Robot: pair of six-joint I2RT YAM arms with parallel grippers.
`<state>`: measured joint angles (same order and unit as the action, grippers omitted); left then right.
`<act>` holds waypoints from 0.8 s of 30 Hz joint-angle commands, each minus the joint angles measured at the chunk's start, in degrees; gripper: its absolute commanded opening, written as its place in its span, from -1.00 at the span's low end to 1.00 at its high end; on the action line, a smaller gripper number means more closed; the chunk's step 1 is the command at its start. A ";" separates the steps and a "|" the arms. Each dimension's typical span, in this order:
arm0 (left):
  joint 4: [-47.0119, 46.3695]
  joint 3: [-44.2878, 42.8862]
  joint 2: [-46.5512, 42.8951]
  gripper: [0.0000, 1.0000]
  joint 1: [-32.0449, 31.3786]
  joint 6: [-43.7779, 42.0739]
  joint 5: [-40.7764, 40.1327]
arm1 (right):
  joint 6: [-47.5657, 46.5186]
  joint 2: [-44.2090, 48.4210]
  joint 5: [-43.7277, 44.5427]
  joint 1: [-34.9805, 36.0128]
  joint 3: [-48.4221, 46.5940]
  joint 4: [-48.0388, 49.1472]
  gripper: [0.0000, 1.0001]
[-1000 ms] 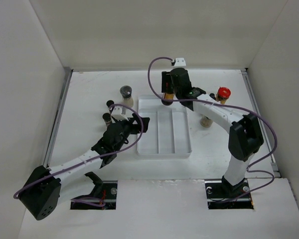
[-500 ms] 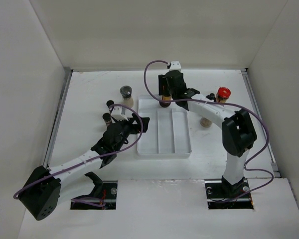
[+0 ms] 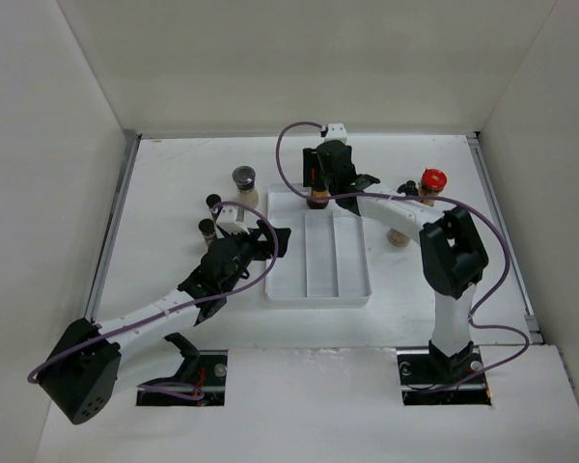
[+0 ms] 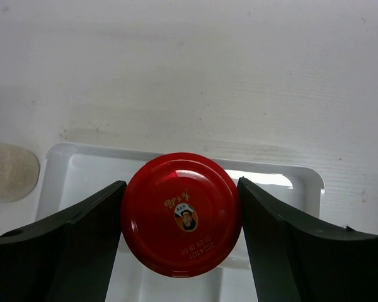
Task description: Organize the condiment bottles
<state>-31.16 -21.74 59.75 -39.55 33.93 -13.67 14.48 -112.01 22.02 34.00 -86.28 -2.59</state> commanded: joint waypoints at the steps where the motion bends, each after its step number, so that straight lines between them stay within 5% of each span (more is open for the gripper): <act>1: -3.38 0.20 -0.07 0.76 0.13 0.78 0.84 | 0.81 3.81 0.65 0.58 -1.52 8.22 0.59; 7: -3.56 0.47 -0.77 0.76 -0.13 0.70 0.75 | 0.90 11.09 0.39 -0.02 1.63 8.04 0.75; 11: -3.47 0.29 -0.42 0.76 -0.04 0.87 1.02 | 2.39 19.26 0.74 -5.11 8.56 9.61 0.67; 13: -3.65 0.38 -0.68 0.76 -0.22 0.87 1.02 | 3.53 23.39 1.44 -9.15 13.13 10.76 0.38; 15: -3.65 0.47 -0.51 0.76 0.04 0.96 1.02 | 5.02 26.65 4.07 -13.98 17.09 10.50 -0.13; 17: -3.65 0.47 -0.59 0.76 -0.04 1.13 1.28 | 6.17 28.94 7.84 -18.82 20.52 9.98 -0.31; 20: -3.74 0.64 -1.74 0.76 -0.39 1.14 1.46 | 5.47 29.30 12.33 -24.01 22.38 6.30 -0.13; 24: -4.09 0.82 -1.13 0.76 0.13 1.31 1.54 | 5.03 25.45 13.84 -28.24 22.30 4.00 0.48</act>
<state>-31.59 -21.69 59.51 -39.51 34.57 -12.99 19.53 -84.12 32.88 6.72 -63.94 3.14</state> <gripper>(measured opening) 0.877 0.706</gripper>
